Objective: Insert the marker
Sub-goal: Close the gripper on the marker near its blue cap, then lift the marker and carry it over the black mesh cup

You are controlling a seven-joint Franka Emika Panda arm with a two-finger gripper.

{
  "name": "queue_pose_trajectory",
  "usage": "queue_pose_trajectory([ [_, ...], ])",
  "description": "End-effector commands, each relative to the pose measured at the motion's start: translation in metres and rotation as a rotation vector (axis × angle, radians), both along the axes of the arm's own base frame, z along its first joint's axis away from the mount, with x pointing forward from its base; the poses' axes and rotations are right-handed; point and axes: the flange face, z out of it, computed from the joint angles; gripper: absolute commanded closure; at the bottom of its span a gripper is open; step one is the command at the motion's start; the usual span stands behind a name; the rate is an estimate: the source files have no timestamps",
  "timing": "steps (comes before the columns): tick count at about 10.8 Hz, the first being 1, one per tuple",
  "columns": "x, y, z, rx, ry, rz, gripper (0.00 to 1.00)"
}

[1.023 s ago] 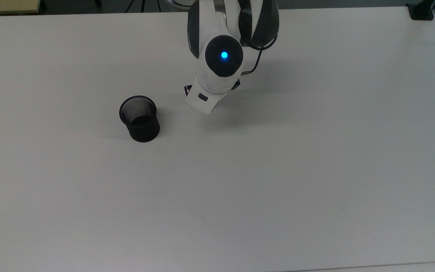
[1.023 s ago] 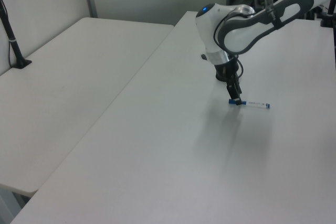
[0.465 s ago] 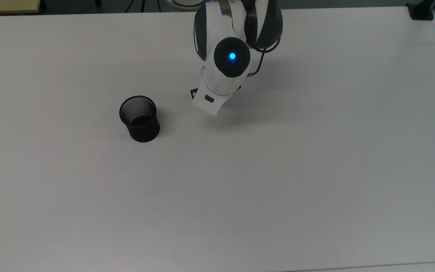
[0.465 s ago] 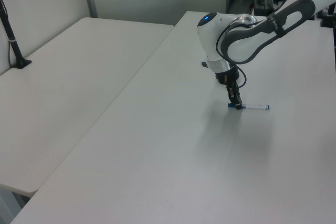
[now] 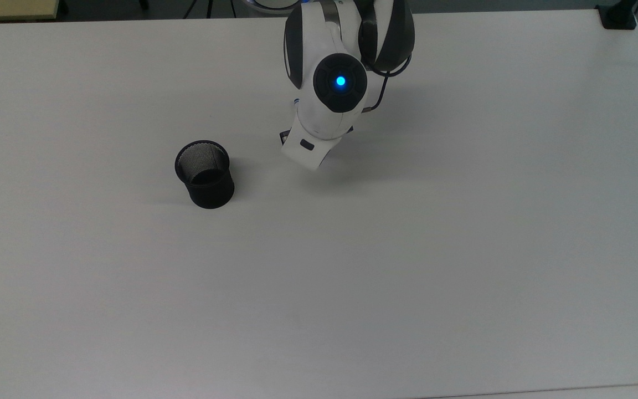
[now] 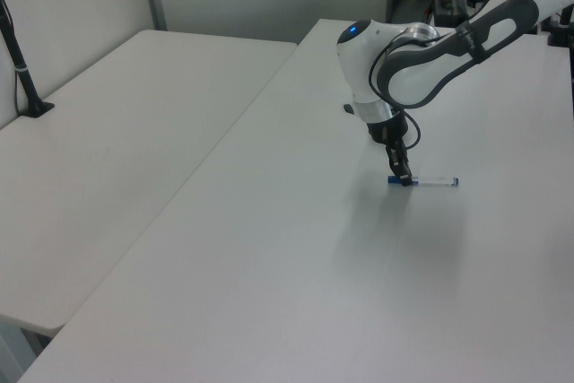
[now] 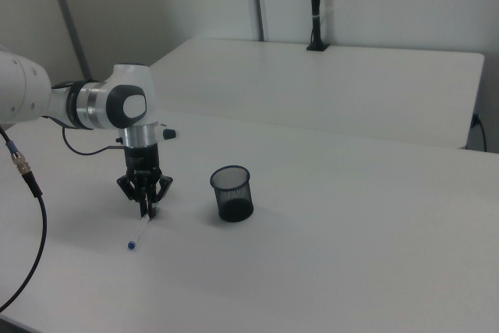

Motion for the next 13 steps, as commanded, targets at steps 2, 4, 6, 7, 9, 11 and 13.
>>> queue_pose_trajectory([
  [2,0.024,-0.04,0.124,0.039,-0.2,-0.073,1.0],
  [4,0.024,-0.089,0.177,0.059,-0.296,-0.151,1.0],
  [6,0.022,-0.131,0.218,0.115,-0.378,-0.242,1.0],
  [7,0.024,-0.151,0.226,0.13,-0.408,-0.286,1.0],
  [9,0.034,-0.184,0.223,0.134,-0.516,-0.357,1.0],
  [11,0.04,-0.216,0.215,0.115,-0.611,-0.404,1.0],
  [13,0.046,-0.224,0.207,0.103,-0.638,-0.413,1.0],
])
